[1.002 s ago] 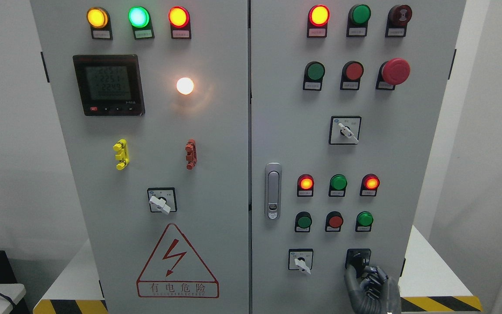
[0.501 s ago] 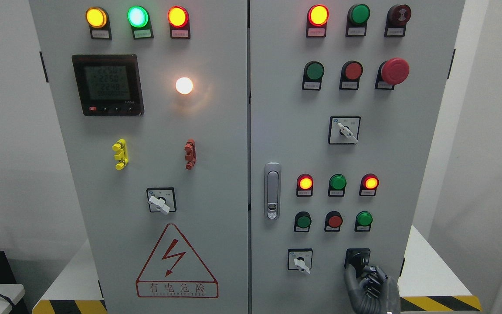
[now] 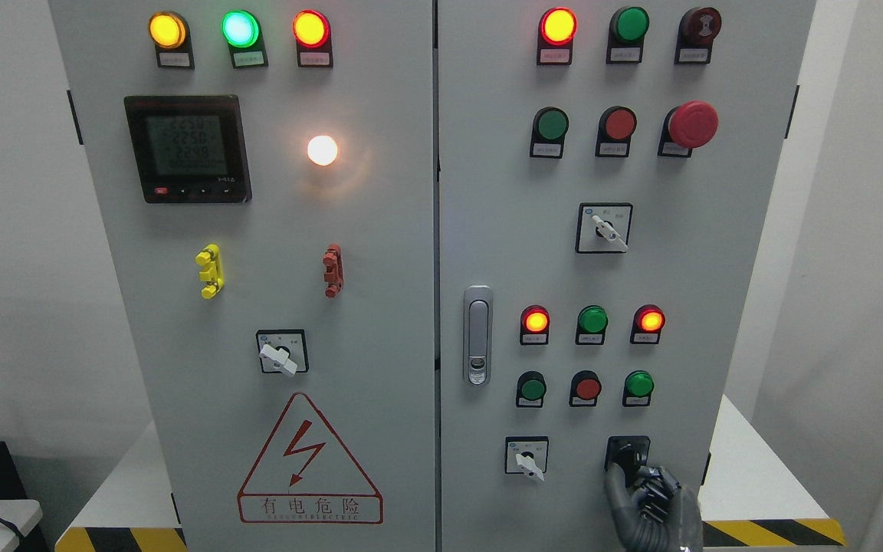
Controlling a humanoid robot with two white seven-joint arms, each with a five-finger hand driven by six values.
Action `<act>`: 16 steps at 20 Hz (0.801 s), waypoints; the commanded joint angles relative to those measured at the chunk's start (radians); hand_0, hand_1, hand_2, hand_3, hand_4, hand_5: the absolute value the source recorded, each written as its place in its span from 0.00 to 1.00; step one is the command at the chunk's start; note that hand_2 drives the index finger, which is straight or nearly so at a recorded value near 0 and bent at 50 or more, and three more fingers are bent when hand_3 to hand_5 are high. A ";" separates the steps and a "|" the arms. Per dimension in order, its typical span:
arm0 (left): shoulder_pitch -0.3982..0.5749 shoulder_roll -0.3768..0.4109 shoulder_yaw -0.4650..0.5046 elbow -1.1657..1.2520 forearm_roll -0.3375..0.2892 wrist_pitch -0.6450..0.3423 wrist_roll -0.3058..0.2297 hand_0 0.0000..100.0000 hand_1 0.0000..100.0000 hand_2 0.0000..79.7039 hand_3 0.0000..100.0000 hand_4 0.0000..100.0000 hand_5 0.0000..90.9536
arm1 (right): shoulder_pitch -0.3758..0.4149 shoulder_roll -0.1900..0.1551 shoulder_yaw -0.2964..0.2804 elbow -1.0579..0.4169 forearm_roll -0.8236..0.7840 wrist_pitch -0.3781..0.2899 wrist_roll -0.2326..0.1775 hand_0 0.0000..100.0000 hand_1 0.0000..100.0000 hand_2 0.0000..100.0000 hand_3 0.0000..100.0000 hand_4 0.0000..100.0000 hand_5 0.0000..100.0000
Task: Trip black knob to open circuit
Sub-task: 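Twist the black knob with the right hand to the off position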
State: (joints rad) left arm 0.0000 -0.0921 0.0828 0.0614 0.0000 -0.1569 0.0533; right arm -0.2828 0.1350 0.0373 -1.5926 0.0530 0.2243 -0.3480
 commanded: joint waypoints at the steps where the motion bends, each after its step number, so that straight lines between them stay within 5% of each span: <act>1: -0.008 0.000 0.000 0.000 -0.032 0.000 0.000 0.12 0.39 0.00 0.00 0.00 0.00 | -0.003 0.000 0.001 -0.001 -0.004 -0.002 0.001 0.56 0.72 0.63 0.97 0.98 0.97; 16: -0.008 0.000 0.000 0.000 -0.032 0.000 0.000 0.12 0.39 0.00 0.00 0.00 0.00 | -0.003 0.000 0.015 -0.001 -0.025 -0.003 0.003 0.57 0.73 0.64 0.97 0.98 0.97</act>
State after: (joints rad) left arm 0.0000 -0.0923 0.0828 0.0614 0.0000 -0.1569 0.0533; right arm -0.2853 0.1350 0.0461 -1.5936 0.0102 0.2243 -0.3479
